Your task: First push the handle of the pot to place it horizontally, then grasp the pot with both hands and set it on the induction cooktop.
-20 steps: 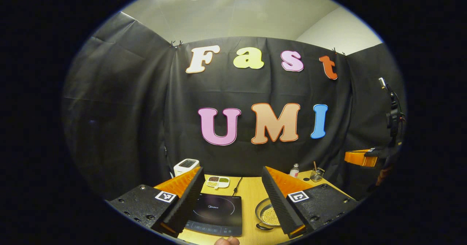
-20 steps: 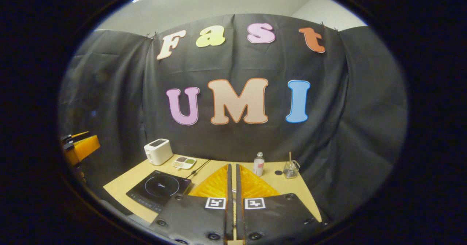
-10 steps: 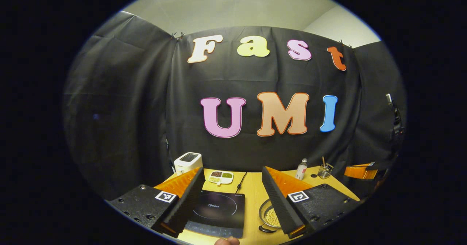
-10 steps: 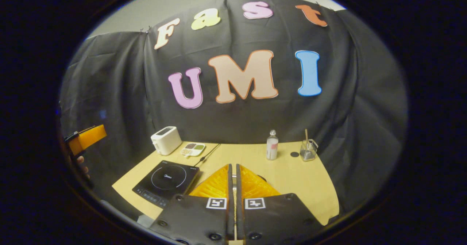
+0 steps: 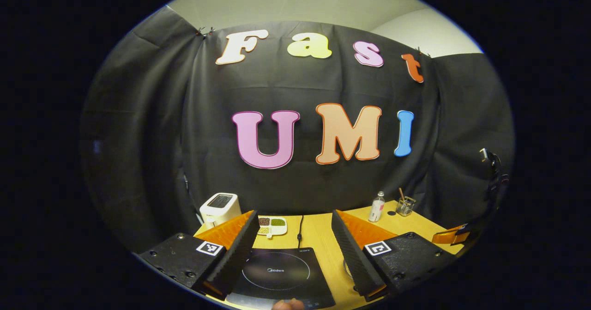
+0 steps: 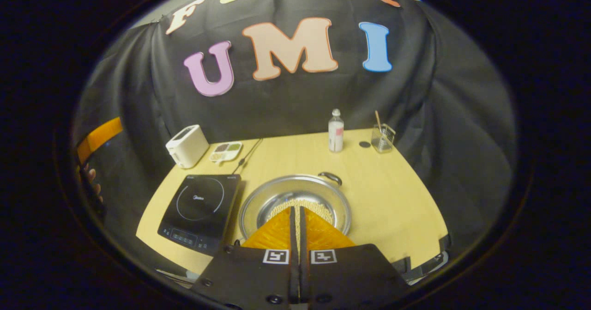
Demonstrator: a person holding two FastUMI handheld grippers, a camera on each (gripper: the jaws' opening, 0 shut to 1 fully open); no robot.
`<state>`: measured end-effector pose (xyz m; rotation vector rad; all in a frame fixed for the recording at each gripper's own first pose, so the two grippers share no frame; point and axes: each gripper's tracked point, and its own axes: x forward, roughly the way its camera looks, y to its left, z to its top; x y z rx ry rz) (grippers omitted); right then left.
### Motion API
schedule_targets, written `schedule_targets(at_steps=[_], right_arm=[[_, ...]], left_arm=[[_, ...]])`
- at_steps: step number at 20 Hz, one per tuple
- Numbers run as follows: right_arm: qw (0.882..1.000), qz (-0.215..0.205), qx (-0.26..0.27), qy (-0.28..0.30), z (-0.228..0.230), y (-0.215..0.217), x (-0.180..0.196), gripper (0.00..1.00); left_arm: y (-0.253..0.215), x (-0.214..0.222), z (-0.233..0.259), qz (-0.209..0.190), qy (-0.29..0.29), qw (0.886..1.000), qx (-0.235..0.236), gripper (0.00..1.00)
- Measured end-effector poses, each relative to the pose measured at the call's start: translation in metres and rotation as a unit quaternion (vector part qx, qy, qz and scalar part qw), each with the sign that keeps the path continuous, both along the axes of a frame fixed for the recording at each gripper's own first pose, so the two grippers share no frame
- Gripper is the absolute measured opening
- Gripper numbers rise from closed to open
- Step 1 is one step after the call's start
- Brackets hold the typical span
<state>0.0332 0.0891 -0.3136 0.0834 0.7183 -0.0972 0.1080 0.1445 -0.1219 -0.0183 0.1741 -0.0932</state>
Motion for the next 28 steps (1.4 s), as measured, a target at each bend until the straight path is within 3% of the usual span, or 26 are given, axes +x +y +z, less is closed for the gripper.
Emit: schedule_targets(at_steps=[6, 7, 11, 13, 20, 28], right_arm=[[0.995, -0.068, 0.010, 0.067, -0.051, 0.026, -0.028, 0.00], [0.994, -0.072, 0.005, 0.080, -0.061, 0.028, -0.034, 0.03], [0.989, -0.081, -0.008, 0.120, -0.091, 0.033, -0.050, 0.00], [0.987, -0.083, -0.009, 0.137, -0.108, 0.037, -0.056, 0.03], [0.975, -0.072, -0.031, 0.207, -0.160, 0.050, -0.076, 0.00], [0.971, -0.056, -0.032, 0.232, -0.181, 0.071, -0.072, 0.03]], left_arm=[[0.008, 0.015, -0.027, -0.059, 0.015, 0.998, -0.023, 0.95], [0.011, 0.018, -0.028, -0.062, 0.014, 0.998, -0.025, 0.95], [0.023, 0.023, -0.039, -0.063, 0.021, 0.997, -0.033, 0.95], [0.028, 0.023, -0.045, -0.063, 0.025, 0.997, -0.032, 0.95], [0.044, 0.025, -0.056, -0.062, 0.029, 0.997, -0.030, 0.95], [0.054, 0.024, -0.060, -0.053, 0.033, 0.997, -0.038, 0.95]])
